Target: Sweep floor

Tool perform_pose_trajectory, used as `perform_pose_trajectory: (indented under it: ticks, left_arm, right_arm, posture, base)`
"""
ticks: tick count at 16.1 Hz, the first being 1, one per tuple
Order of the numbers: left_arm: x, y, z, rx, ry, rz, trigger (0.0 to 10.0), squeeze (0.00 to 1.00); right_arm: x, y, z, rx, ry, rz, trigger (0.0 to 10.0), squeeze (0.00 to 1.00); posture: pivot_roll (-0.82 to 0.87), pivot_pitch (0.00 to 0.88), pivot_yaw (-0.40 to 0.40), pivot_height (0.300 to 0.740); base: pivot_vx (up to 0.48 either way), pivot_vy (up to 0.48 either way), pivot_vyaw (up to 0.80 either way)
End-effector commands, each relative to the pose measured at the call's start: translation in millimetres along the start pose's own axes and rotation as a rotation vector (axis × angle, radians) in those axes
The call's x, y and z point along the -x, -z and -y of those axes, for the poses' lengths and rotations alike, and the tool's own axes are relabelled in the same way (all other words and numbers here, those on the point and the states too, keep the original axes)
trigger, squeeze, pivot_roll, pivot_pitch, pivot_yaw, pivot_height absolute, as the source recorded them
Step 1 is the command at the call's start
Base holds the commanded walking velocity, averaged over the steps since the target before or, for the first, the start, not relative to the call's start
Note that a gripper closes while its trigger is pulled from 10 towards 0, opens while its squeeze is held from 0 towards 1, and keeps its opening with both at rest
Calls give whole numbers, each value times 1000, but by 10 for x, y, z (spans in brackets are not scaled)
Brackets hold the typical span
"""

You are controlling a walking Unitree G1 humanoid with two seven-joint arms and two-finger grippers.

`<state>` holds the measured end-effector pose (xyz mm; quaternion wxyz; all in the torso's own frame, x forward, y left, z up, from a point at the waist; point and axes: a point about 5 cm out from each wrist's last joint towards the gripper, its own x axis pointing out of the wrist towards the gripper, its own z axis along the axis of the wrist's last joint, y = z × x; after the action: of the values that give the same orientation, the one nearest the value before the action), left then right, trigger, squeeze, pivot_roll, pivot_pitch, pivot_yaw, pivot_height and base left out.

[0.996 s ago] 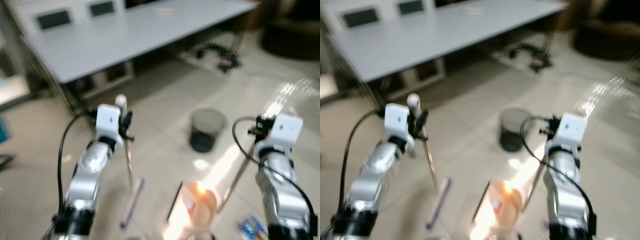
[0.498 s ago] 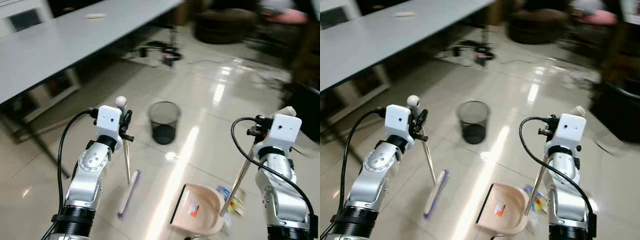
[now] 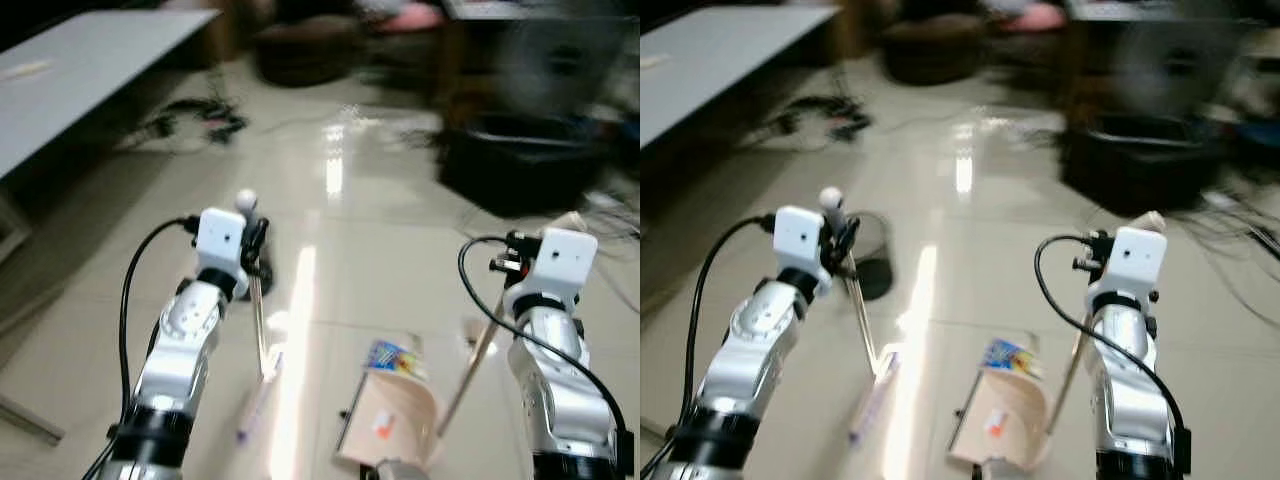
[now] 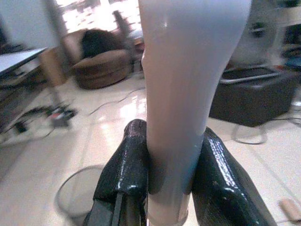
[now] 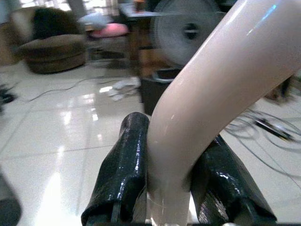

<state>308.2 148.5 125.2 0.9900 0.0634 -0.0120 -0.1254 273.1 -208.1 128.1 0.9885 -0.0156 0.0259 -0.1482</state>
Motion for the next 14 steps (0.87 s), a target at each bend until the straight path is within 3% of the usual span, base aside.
perform_pose_trajectory:
  ticks: [1, 7, 9, 11, 14]
  left_arm:
    - [-45, -110, -20, -30, 8, 50, 10000, 0]
    - [-97, -138, -45, -52, 18, 66, 10000, 0]
    - [-92, -156, -47, -80, 18, 73, 10000, 0]
    - [-61, -139, -46, -97, 4, 69, 10000, 0]
    - [-17, -105, -44, -27, -9, 69, 10000, 0]
  right_arm:
    - [18, -50, -30, -10, -8, 19, 10000, 0]
    - [27, -15, -85, -38, -22, -2, 10000, 0]
    - [46, -17, -104, -27, -29, -1, 10000, 0]
    - [32, -22, -109, 7, -40, 7, 10000, 0]
    - [4, -4, -107, 90, -69, 2, 10000, 0]
  posture:
    - [-30, 11, 61, 740]
    - [-28, 6, 70, 740]
    - [-27, 8, 71, 740]
    - [-23, 13, 62, 740]
    - [-36, 21, 52, 740]
  base:
    - [0, 476, -800]
    - [0, 475, -93]
    - [0, 0, 0]
    - [0, -480, 0]
    - [0, -149, 0]
